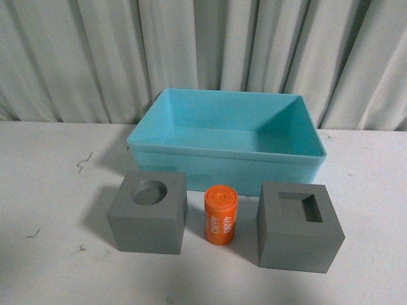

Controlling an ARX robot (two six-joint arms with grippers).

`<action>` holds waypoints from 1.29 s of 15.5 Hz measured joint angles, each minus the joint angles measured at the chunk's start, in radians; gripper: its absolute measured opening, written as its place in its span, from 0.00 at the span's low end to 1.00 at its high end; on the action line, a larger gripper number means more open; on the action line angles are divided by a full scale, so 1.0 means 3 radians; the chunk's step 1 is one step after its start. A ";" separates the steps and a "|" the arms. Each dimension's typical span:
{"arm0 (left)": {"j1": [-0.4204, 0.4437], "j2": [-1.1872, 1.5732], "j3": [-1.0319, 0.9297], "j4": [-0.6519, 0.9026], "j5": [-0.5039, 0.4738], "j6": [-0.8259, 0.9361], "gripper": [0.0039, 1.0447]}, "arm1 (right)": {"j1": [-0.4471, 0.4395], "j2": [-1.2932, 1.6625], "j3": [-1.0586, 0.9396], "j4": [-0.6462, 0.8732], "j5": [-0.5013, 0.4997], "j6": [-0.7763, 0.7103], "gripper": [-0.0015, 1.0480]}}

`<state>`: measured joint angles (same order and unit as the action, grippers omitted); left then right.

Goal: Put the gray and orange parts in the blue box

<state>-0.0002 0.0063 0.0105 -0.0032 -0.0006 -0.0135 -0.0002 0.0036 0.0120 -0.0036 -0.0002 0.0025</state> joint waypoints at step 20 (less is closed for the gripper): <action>0.0000 0.0000 0.0000 -0.0001 0.0000 0.0000 0.94 | 0.0514 0.4284 0.1443 0.1470 0.0214 0.0323 0.94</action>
<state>-0.0002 0.0063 0.0105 -0.0036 -0.0006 -0.0135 0.1539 1.2888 0.4450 0.4374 0.0639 0.0994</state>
